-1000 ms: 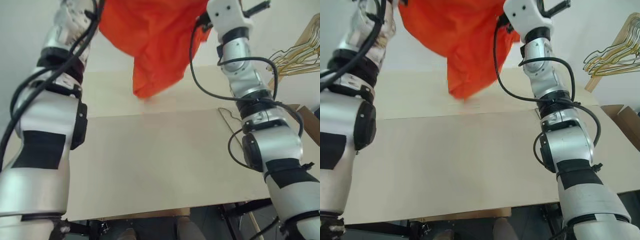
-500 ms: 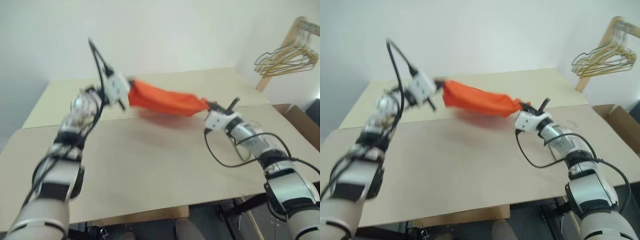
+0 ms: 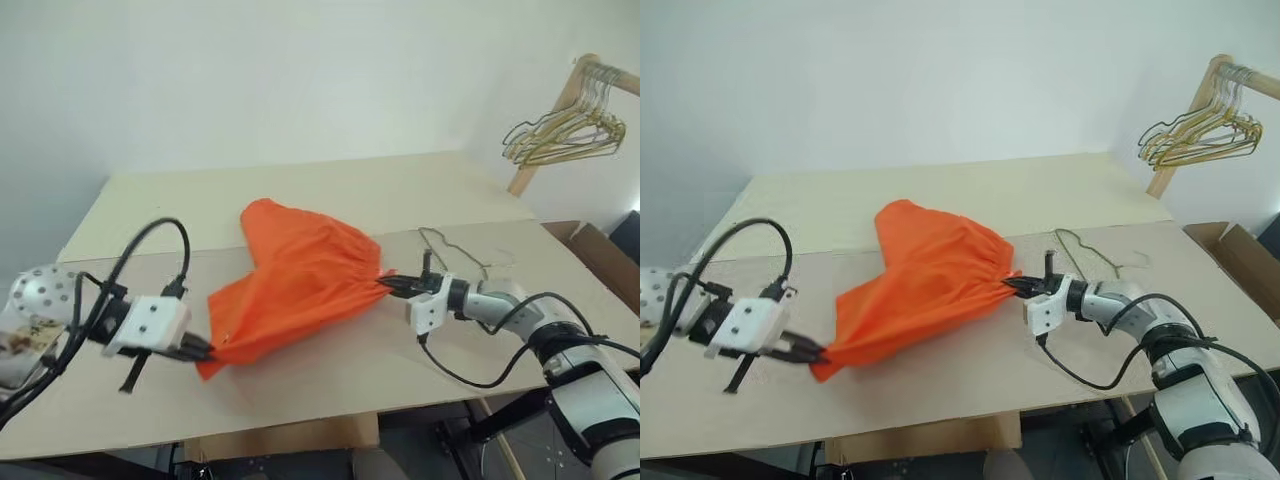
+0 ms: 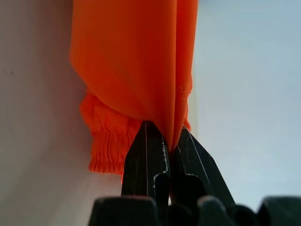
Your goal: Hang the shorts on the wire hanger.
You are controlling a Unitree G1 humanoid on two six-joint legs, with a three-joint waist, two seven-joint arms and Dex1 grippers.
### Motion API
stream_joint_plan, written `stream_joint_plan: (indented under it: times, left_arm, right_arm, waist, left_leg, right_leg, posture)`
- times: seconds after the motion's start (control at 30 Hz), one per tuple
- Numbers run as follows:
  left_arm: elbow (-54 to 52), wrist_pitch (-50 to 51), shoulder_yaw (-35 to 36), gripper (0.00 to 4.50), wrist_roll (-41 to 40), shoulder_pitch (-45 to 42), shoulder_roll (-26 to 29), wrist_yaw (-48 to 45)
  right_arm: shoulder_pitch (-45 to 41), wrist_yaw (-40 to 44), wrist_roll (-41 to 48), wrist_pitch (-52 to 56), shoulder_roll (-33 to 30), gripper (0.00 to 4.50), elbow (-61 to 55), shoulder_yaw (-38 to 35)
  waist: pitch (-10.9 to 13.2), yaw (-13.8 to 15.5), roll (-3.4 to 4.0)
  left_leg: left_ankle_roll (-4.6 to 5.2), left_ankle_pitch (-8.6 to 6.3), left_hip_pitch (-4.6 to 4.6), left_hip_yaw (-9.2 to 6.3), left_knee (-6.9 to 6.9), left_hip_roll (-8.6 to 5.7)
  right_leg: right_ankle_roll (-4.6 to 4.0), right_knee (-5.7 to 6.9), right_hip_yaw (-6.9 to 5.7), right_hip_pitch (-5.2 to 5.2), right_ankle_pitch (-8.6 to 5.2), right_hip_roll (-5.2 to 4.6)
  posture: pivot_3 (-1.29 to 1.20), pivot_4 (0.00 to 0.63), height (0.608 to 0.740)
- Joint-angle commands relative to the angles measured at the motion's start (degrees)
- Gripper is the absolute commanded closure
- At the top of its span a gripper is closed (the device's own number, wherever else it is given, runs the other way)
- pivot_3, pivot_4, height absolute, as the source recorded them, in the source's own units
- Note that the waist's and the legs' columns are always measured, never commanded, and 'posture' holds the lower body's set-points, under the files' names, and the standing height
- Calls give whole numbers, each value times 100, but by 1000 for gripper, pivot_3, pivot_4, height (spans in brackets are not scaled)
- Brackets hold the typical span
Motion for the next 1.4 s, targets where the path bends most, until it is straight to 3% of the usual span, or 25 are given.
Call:
stream_joint_plan:
  times: [0.03,0.17,0.33,0.53,0.6,0.73,0.83,0.9,0.93,1.03,1.17,1.3,1.4]
  left_arm:
    - [-684,305,425,4464,-226,473,176,-96]
    - [-1308,903,388,4464,-268,699,102,258]
    - [-1536,1532,-319,4464,386,-21,-565,1375]
    - [-1337,1257,-663,4464,959,-241,-594,1308]
    - [-769,878,-862,4464,1450,-637,-731,1416]
    - [1875,325,-1516,4464,2612,-3191,-1602,1786]
    - [3056,-306,-1692,4464,2890,-4097,-1917,1660]
    - [3847,-933,-1826,4464,2953,-4570,-2081,1319]
    - [4505,-1365,-1981,4464,3315,-4983,-2250,1641]
    - [6360,-2078,-2425,4464,4473,-6294,-2794,3206]
    - [8512,-1656,-2714,4464,5467,-8349,-3704,6376]
    - [9284,-1016,-2492,4464,5689,-9548,-4127,8730]
    - [9398,-1009,-2236,4464,5646,-10073,-4178,9825]
  right_arm:
    - [131,267,-62,-155,-357,4500,-238,24]
    - [366,294,-359,44,-806,4500,-621,-56]
    - [859,128,-306,784,-1245,4500,-1243,-493]
    - [1892,744,893,1844,-1368,4500,-2402,-1078]
    - [2005,1025,1165,2439,-1291,4500,-2769,-1223]
    - [1845,2179,2260,3769,-1259,4500,-3385,-1437]
    - [1919,2936,2686,4177,-1424,4500,-3730,-1446]
    - [1852,3343,2992,4605,-1391,4500,-3918,-1464]
    - [1592,3278,2984,4864,-1208,4500,-3888,-1495]
    - [622,2681,2652,5662,-591,4500,-3566,-1592]
    - [-1551,532,1846,6346,442,4500,-1809,-1709]
    - [-3216,-1480,1451,5865,928,4500,74,-1815]
    - [-3805,-2442,1405,5124,1015,4500,748,-1950]
  waist:
    - [1,124,0]
    - [3,306,-1]
    - [2,404,3]
    - [1,359,1]
    - [0,335,3]
    - [-5,351,3]
    - [-16,294,3]
    - [-18,257,6]
    - [-18,236,6]
    - [-14,122,2]
    - [0,112,-13]
    - [-1,133,-10]
    - [-1,136,-10]
  left_leg:
    - [0,0,-7,0,3,-1]
    - [0,0,-12,4,13,-2]
    - [0,0,-6,5,13,-2]
    - [3,-2,-19,13,13,8]
    - [3,-2,-16,18,14,9]
    - [2,-1,5,4,39,13]
    - [17,-9,-15,-11,43,18]
    - [81,-49,-30,-11,67,18]
    - [96,-61,-38,-9,74,18]
    - [86,-56,-123,-10,115,7]
    - [69,-44,-157,-23,120,-4]
    - [33,-22,-257,-33,98,-21]
    - [-12,4,-322,-19,78,-40]
  right_leg:
    - [0,2,1,-8,0,-1]
    - [-1,8,2,-12,1,-2]
    - [-4,9,0,-5,1,2]
    - [-7,6,17,-19,1,12]
    - [-9,10,23,-17,2,15]
    - [-10,2,-3,26,12,30]
    - [-9,-34,-21,28,15,33]
    - [-6,-42,-18,25,2,29]
    - [-3,-44,-16,22,-2,29]
    - [6,-20,0,-66,14,24]
    - [15,8,3,-112,26,19]
    - [19,57,4,-259,27,-6]
    - [33,127,8,-364,19,-45]
  posture:
    - [-35,15,740]
    - [-41,19,740]
    - [-73,19,740]
    - [-101,13,740]
    - [-108,1,740]
    - [-118,0,740]
    - [-120,0,740]
    - [-121,0,740]
    - [-122,0,740]
    - [-124,0,740]
    - [-120,0,740]
    - [-121,0,740]
    - [-124,0,740]
